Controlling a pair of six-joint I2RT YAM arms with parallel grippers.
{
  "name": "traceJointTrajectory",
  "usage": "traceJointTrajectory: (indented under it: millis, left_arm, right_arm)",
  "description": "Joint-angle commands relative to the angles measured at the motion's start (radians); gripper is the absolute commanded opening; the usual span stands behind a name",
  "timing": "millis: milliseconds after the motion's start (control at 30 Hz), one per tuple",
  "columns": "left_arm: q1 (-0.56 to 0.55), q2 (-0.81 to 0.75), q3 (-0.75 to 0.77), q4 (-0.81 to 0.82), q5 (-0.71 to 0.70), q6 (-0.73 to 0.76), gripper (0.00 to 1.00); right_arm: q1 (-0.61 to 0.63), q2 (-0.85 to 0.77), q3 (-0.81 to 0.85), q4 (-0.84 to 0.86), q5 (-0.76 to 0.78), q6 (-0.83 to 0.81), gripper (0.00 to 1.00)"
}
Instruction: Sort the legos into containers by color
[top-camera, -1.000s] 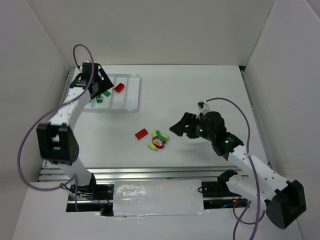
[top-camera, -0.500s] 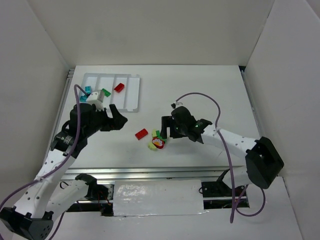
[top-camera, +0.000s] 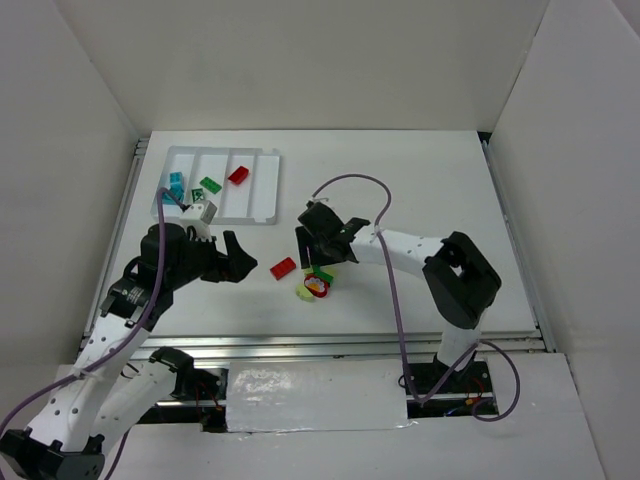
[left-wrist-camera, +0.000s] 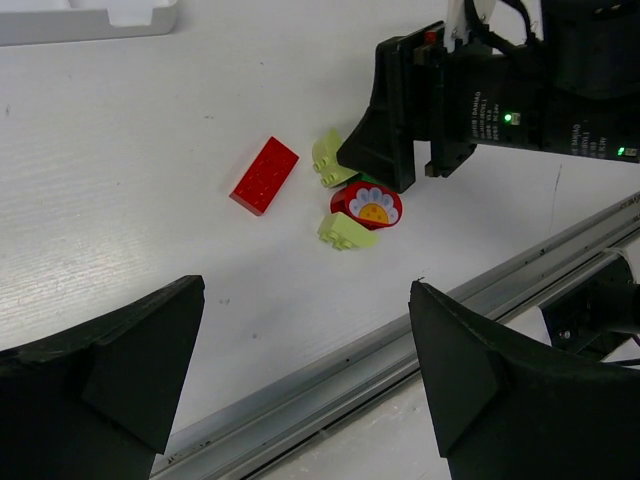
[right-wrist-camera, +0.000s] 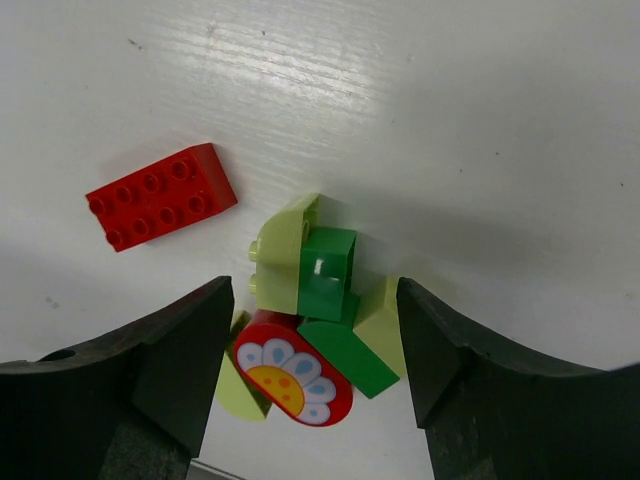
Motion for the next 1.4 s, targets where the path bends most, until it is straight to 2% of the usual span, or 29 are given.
traceJointTrajectory:
  millis: [0,467,533,700,867,933,1267,1333,1367]
  left_arm:
    - [0.007,0.003,0.018,0.027,0.016,0.015,0.96]
    - [0.010,-0.012,0.012,0.035,0.029,0.015,0.98]
    - [0.010,-0.011,0.012,0.032,0.031,0.015,0.98]
    - [0.012,-0.011,0.013,0.034,0.034,0.015,0.98]
    - [0.013,-0.009,0.012,0.035,0.037,0.015,0.98]
    - [0.013,-0.007,0.012,0.035,0.037,0.015,0.98]
    - [0.020,-0.001,0.010,0.037,0.016,0.003,0.98]
    - [0.024,0.005,0.009,0.041,-0.003,-0.017,0.99]
    - [0.026,0.006,0.007,0.049,-0.007,-0.051,0.99]
  right_arm:
    - [0.017,0.041,0.059,-0.043,0.048,0.001,0.71]
    - [0.045,0.128,0.122,-0.055,0.071,-0.023,0.54]
    - [0.045,0.141,0.133,-0.064,0.066,-0.023,0.55]
    - [0.051,0.145,0.137,-0.066,0.060,-0.002,0.66]
    - [0.051,0.161,0.142,-0.074,0.075,0.006,0.67]
    - [0.051,0.162,0.140,-0.074,0.080,0.006,0.63]
    - [0.051,0.093,0.101,0.020,0.132,-0.025,0.27]
    - [0.052,0.052,0.091,0.043,0.152,-0.049,0.12]
    - [0.052,0.034,0.084,0.055,0.158,-0.057,0.00]
